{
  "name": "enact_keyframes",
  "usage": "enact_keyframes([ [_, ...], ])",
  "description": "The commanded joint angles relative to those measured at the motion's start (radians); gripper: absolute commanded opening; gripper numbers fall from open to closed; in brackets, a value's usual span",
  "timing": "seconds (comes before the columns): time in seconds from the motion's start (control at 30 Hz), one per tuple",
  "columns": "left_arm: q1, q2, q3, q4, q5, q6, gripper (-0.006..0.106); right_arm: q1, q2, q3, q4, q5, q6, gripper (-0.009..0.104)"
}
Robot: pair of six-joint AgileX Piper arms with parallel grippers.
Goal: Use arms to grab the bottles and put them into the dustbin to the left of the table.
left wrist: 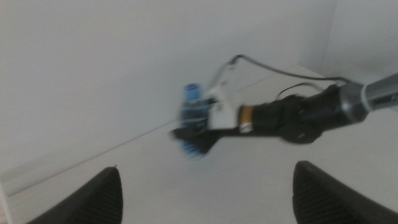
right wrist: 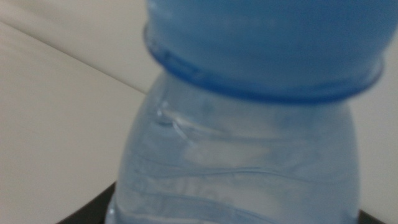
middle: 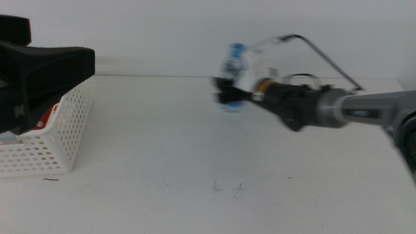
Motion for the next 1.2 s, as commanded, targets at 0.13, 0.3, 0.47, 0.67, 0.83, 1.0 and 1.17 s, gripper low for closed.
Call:
enact_keyframes([
  [0.13,-0.002,-0.004,0.004,0.0,-0.015,-0.011,0.094,0.158,0.091,-0.186,0.101,-0.008,-0.01,-0.002],
  [0.3,-0.002,-0.004,0.004,0.002,-0.015,-0.011,0.094,0.179,0.13,-0.196,0.256,0.0,-0.111,0.021],
  [0.47,-0.002,-0.004,0.004,0.002,-0.017,-0.011,0.094,0.179,0.123,-0.196,0.242,0.094,-0.111,0.08],
  [0.67,-0.002,-0.004,0.004,0.002,-0.017,-0.011,0.094,0.174,-0.089,-0.086,0.242,0.408,-0.111,0.093],
  [0.83,-0.002,-0.004,0.004,0.002,-0.017,-0.011,0.094,0.16,-0.483,0.291,0.246,0.434,-0.12,0.093],
  [1.0,-0.002,-0.004,0.004,0.002,-0.019,-0.011,0.094,0.162,-0.961,0.586,0.244,0.619,-0.143,0.092],
  [1.17,-0.002,-0.004,0.004,0.002,-0.019,-0.011,0.094,0.162,-1.222,0.588,0.242,0.939,-0.143,0.089],
])
